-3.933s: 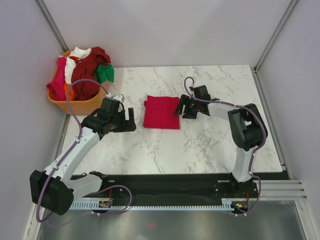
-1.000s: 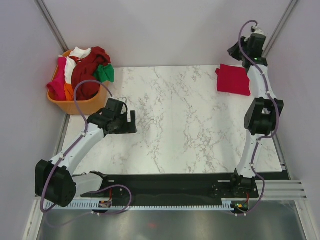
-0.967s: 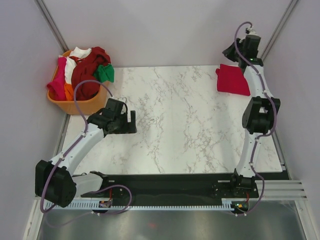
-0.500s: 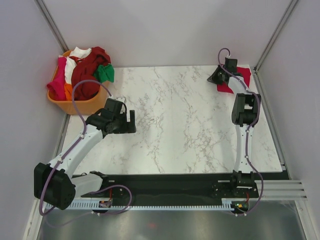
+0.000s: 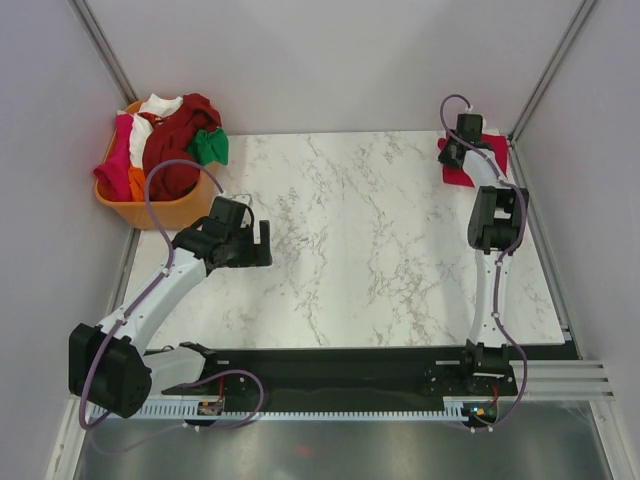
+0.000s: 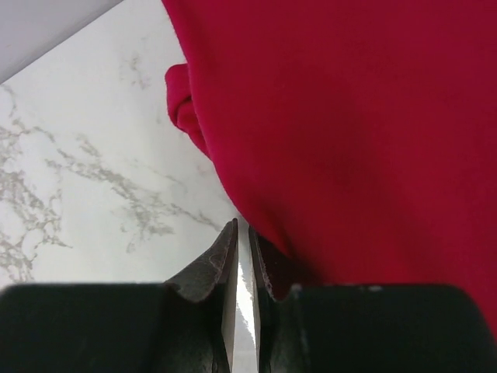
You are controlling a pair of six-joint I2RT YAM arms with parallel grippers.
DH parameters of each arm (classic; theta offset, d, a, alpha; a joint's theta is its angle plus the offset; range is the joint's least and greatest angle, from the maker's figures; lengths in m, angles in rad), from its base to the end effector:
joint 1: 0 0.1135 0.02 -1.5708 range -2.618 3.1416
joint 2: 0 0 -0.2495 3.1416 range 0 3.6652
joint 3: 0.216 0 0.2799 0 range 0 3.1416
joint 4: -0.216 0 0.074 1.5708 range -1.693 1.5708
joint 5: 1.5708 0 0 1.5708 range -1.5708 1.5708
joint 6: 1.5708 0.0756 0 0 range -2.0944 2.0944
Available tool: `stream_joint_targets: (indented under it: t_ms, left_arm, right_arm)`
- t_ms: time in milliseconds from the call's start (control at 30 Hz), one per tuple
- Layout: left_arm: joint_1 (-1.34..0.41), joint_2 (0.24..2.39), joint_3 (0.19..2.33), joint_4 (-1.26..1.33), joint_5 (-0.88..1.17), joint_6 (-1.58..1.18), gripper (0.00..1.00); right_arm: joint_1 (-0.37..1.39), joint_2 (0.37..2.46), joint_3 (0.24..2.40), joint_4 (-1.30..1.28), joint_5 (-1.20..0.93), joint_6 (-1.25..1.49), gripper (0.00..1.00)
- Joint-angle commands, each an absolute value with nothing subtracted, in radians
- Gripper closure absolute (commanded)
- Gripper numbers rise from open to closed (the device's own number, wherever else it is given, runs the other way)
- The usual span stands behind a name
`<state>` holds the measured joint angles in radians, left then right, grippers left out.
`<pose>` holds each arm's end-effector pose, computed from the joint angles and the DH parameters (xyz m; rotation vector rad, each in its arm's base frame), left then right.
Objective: Fold and stack the t-shirts
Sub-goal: Neatly place the folded tshirt to the corner
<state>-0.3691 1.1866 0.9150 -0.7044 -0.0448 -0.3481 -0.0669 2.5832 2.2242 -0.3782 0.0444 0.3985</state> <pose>0.2714 -0.1014 0.2054 0.0093 2.5606 -0.2217 0.6177 -0.0448 0.1053 0.5548 2.2424 0.1182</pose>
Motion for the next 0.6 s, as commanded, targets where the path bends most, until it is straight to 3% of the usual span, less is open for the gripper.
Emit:
stream_joint_targets:
  t_ms: [0, 300, 400, 433, 467, 567]
  left_arm:
    - [-0.374, 1.189, 0.919, -0.684, -0.055, -0.322, 0.06]
    - [-0.374, 1.195, 0.920, -0.684, -0.052, -0.325, 0.06]
    - [-0.376, 1.195, 0.920, -0.684, -0.054, -0.325, 0.06]
    - [-0.374, 1.196, 0.922, -0.684, -0.052, -0.325, 0.06]
    - [-0.374, 1.197, 0.923, -0.684, -0.055, -0.325, 0.06]
    - [-0.374, 1.200, 0.925, -0.684, -0.058, -0.324, 0.06]
  right_arm:
    - [-0.139, 2.557, 2.227, -0.479, 0.138, 0.370, 0.82]
    - [-0.172, 2.514, 2.224, -0.494, 0.092, 0.315, 0.76]
    - [-0.164, 2.488, 2.229, -0.482, -0.032, 0.279, 0.63]
    - [-0.155, 2.479, 2.232, -0.482, -0.058, 0.266, 0.55]
    - [-0.129, 2.456, 2.232, -0.480, -0.099, 0.244, 0.40]
    - [-0.046, 2.387, 2.223, -0.480, -0.130, 0.170, 0.17]
